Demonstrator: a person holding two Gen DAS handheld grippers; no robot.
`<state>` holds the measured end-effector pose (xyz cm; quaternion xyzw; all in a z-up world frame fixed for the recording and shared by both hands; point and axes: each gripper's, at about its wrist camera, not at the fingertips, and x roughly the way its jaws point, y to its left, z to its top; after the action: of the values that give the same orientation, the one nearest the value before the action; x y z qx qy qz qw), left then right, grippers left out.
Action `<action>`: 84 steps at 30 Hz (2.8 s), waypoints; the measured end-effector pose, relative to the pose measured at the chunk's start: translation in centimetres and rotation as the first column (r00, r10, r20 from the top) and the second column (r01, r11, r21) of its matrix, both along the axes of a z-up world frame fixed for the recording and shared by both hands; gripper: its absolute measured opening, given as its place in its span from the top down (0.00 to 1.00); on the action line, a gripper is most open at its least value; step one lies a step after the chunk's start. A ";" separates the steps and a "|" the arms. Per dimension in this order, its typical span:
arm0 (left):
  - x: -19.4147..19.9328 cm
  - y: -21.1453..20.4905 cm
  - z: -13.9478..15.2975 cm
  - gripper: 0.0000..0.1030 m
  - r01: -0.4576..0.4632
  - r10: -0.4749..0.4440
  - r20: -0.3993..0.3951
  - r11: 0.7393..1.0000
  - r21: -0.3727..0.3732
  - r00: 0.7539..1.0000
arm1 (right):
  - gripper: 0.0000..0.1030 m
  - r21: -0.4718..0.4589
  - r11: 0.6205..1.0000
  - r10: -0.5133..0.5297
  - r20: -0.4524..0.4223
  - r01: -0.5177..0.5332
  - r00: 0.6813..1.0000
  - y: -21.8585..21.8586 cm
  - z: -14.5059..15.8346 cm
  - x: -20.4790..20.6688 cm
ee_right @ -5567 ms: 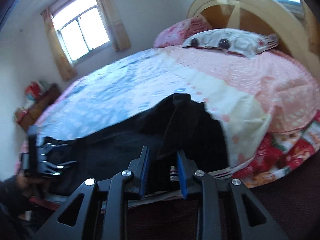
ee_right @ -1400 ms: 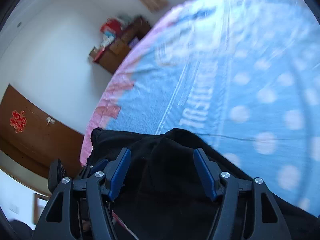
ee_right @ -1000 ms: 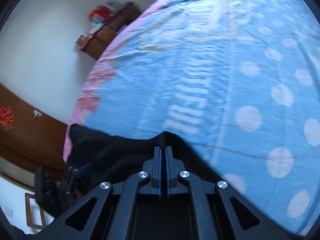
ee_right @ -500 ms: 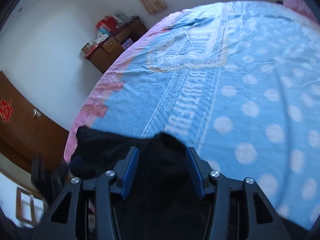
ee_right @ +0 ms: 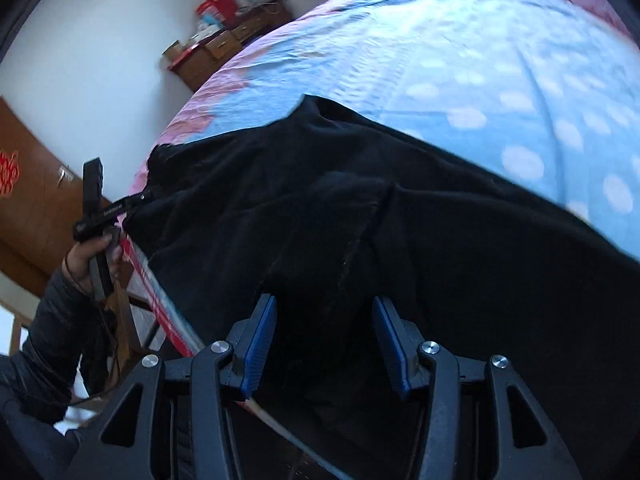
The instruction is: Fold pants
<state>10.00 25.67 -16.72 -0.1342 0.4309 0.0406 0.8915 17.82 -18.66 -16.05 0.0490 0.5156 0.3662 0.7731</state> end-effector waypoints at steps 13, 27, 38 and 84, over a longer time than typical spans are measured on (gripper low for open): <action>-1.2 -0.7 3.2 0.79 0.056 -0.054 0.038 0.996 -0.063 0.998 | 0.49 0.022 0.999 -0.044 0.042 0.043 0.998 0.0 1.0 -0.8; -3.6 -2.9 8.5 0.85 0.080 -0.053 0.196 0.988 -0.130 0.979 | 0.49 0.124 0.988 -0.106 0.087 0.095 0.991 -1.6 2.7 -1.9; -3.3 -18.0 17.7 0.86 0.452 -0.365 0.379 0.876 -0.169 0.850 | 0.49 0.192 0.947 -0.286 0.144 0.257 0.947 -7.4 5.4 -3.7; 0.2 -29.5 3.8 0.05 0.432 -0.404 0.193 0.892 -0.131 0.894 | 0.93 -0.099 0.922 -0.336 0.269 0.373 0.903 -14.9 4.6 -10.0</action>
<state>10.17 -3.87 -12.91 -0.1168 0.3782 -0.2005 0.8962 7.85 -33.54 -11.43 0.0384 0.4234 0.1830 0.8864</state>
